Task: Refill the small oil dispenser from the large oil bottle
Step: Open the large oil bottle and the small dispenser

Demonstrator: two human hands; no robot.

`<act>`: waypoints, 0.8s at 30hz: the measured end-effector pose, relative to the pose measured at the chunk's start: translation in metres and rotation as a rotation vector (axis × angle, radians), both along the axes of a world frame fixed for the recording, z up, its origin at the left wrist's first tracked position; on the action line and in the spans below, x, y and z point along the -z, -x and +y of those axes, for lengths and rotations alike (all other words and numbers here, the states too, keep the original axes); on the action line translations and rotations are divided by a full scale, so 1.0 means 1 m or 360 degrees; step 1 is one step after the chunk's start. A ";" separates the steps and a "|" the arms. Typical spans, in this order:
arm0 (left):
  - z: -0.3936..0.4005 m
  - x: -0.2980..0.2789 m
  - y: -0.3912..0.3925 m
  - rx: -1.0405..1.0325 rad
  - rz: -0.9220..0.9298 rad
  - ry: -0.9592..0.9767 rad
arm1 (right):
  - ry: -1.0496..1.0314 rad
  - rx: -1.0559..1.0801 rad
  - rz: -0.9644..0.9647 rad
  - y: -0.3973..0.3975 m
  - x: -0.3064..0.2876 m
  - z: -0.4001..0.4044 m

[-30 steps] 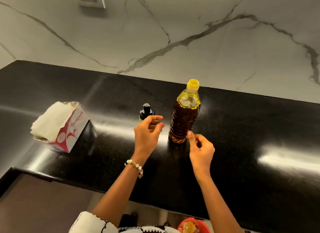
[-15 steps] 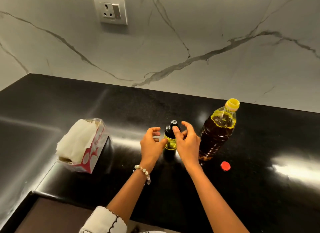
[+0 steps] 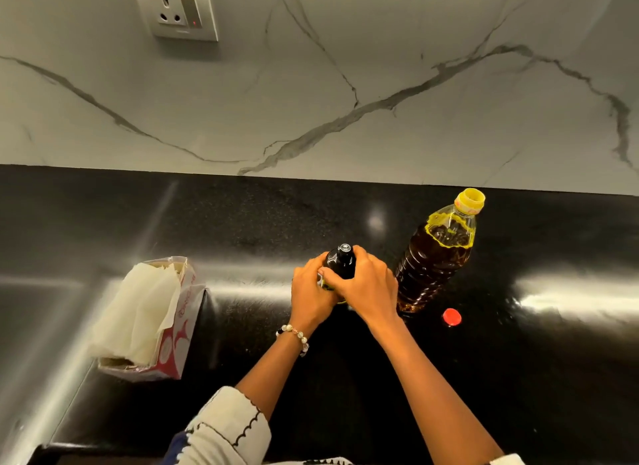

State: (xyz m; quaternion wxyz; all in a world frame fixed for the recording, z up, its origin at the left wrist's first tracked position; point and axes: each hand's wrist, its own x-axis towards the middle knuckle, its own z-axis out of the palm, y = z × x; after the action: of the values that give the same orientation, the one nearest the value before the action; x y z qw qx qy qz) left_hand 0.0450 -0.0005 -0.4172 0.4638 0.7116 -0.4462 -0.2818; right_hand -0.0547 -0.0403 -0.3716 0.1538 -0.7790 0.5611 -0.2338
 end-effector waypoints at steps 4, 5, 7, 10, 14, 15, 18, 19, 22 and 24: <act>0.002 -0.001 0.000 0.0020 -0.0079 0.0071 | 0.0096 -0.0069 -0.0047 0.004 0.012 0.000; 0.002 -0.001 -0.001 0.0016 -0.0088 0.0081 | 0.0111 -0.0076 -0.0072 0.005 0.014 -0.001; 0.002 0.000 -0.001 0.0008 -0.0098 0.0089 | 0.0091 -0.0092 -0.0131 0.006 0.014 -0.002; 0.003 0.001 -0.001 -0.0009 -0.0118 0.0093 | 0.0001 -0.0140 -0.0204 0.009 0.015 -0.005; 0.002 0.003 -0.002 -0.0005 -0.0146 0.0070 | -0.0187 -0.0346 -0.0360 0.015 0.014 -0.015; 0.003 0.003 -0.002 0.0000 -0.0147 0.0068 | -0.0238 -0.0402 -0.0379 0.017 0.011 -0.016; 0.003 0.003 -0.002 -0.0007 -0.0158 0.0041 | -0.0491 -0.0493 -0.0296 0.023 0.003 -0.018; 0.003 0.003 -0.001 -0.0006 -0.0161 0.0032 | -0.0527 -0.0489 -0.0249 0.025 0.002 -0.018; 0.002 0.004 -0.001 -0.0009 -0.0162 0.0010 | -0.0449 -0.0382 -0.0252 0.022 0.001 -0.014; 0.001 0.004 -0.001 -0.0019 -0.0175 -0.0002 | -0.0371 -0.0330 -0.0333 0.019 0.001 -0.010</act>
State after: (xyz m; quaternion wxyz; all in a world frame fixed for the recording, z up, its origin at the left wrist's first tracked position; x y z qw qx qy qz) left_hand 0.0461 0.0001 -0.4213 0.4397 0.7290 -0.4667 -0.2398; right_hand -0.0741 -0.0507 -0.3723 0.3237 -0.7811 0.4820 -0.2297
